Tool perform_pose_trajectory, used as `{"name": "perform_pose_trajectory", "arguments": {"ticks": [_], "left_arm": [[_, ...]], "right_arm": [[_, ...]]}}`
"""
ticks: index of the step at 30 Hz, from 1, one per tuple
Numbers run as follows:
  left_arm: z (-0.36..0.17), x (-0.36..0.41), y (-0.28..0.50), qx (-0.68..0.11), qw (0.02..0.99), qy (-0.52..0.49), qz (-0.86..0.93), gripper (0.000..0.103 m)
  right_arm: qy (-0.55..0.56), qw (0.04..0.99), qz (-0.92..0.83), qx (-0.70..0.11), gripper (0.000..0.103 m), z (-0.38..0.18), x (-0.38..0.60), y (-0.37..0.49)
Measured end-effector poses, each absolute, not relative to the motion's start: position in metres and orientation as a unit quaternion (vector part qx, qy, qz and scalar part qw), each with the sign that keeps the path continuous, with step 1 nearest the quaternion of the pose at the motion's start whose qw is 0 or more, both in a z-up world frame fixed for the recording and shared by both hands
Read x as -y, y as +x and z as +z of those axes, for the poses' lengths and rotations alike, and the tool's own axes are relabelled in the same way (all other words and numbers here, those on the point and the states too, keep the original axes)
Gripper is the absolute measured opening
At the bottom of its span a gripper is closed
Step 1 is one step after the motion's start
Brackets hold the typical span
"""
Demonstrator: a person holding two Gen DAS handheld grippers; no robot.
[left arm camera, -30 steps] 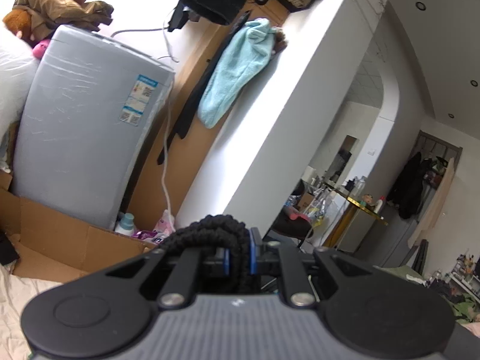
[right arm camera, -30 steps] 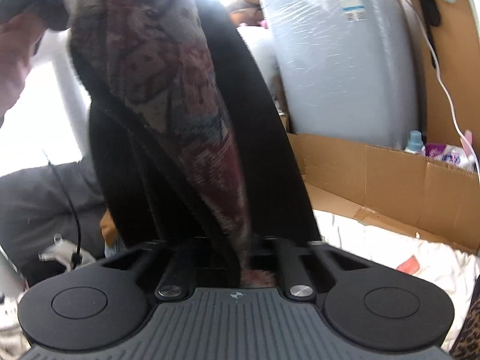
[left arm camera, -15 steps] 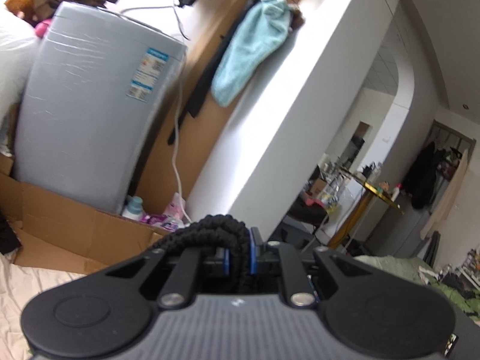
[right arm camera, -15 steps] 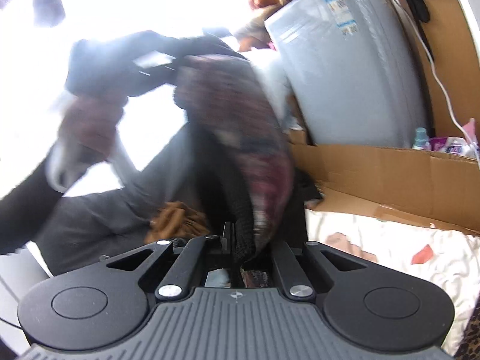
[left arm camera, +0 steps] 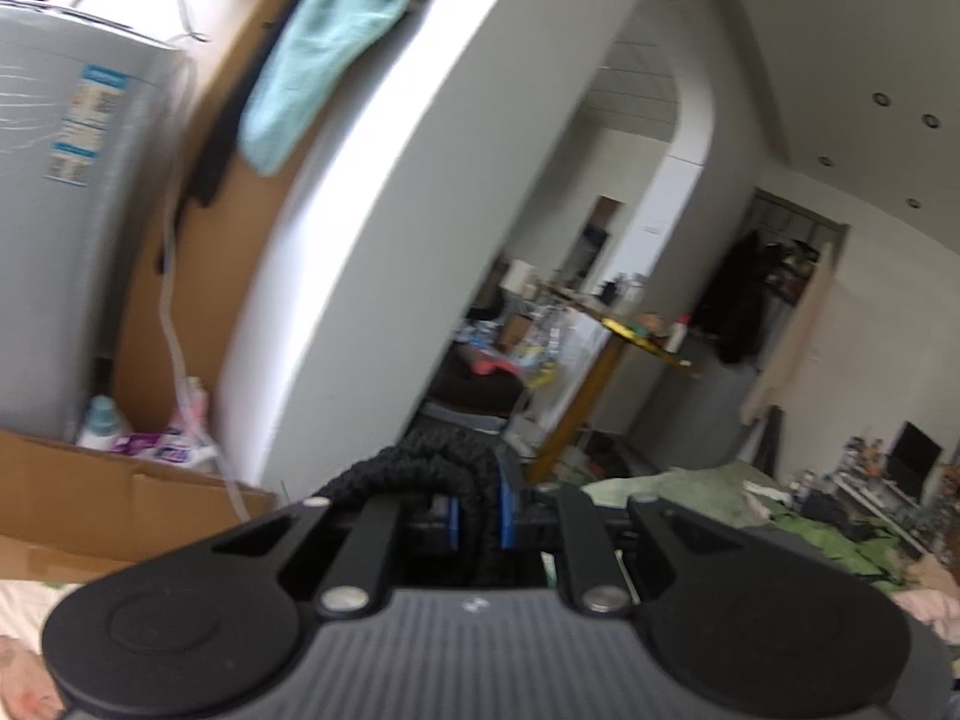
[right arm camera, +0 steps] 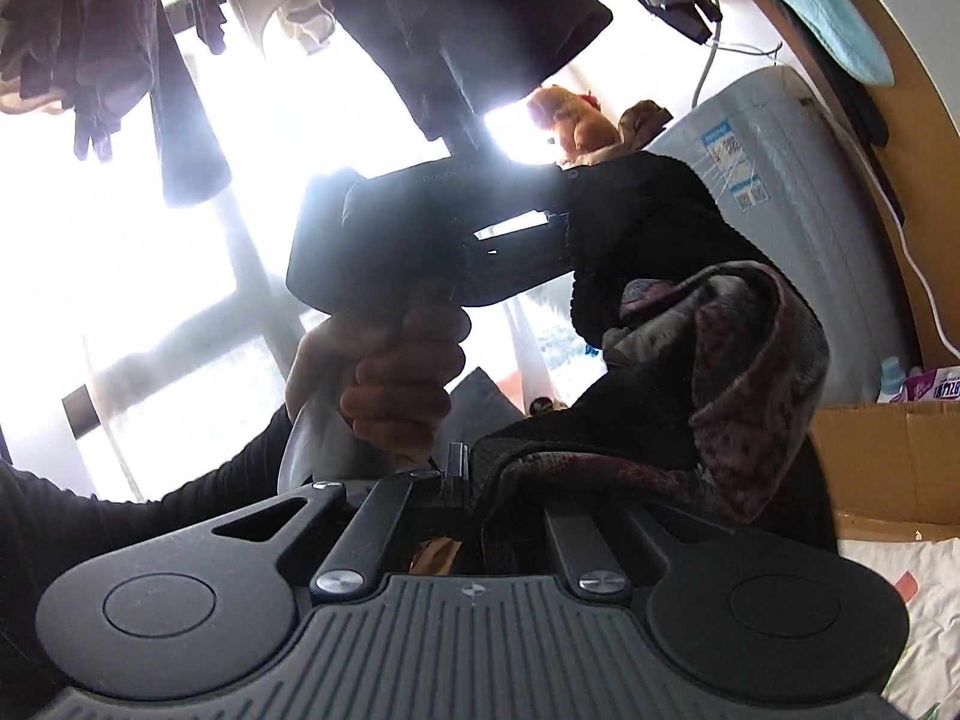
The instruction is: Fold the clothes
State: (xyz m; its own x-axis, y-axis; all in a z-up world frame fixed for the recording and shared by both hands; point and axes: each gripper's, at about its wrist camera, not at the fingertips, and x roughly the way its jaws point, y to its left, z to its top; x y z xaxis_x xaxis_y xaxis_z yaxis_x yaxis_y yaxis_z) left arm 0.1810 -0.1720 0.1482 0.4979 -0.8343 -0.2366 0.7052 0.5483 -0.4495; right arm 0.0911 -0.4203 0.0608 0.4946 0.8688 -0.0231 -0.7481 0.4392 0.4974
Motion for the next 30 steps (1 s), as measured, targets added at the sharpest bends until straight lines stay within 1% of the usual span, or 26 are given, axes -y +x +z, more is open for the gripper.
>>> {"name": "perform_pose_trajectory", "arguments": {"ticks": [6,11,23,30], "left_arm": [[0.151,0.185,0.174,-0.216,0.838,-0.151,-0.478,0.013],[0.13,0.189,0.178,-0.233,0.833,-0.139,-0.482,0.013],[-0.004,0.17,0.221,-0.37,0.825,-0.094,-0.416,0.013],[-0.062,0.136,0.256,-0.425,0.826,-0.077,-0.362,0.014]], "right_arm": [[0.221,0.836,0.485,-0.131,0.002,0.058,0.431,0.081],[0.219,0.836,0.48,-0.154,0.002,0.044,0.423,0.094],[0.206,0.808,0.455,-0.313,0.002,-0.057,0.376,0.131],[0.194,0.779,0.456,-0.385,0.002,-0.105,0.341,0.143]]}}
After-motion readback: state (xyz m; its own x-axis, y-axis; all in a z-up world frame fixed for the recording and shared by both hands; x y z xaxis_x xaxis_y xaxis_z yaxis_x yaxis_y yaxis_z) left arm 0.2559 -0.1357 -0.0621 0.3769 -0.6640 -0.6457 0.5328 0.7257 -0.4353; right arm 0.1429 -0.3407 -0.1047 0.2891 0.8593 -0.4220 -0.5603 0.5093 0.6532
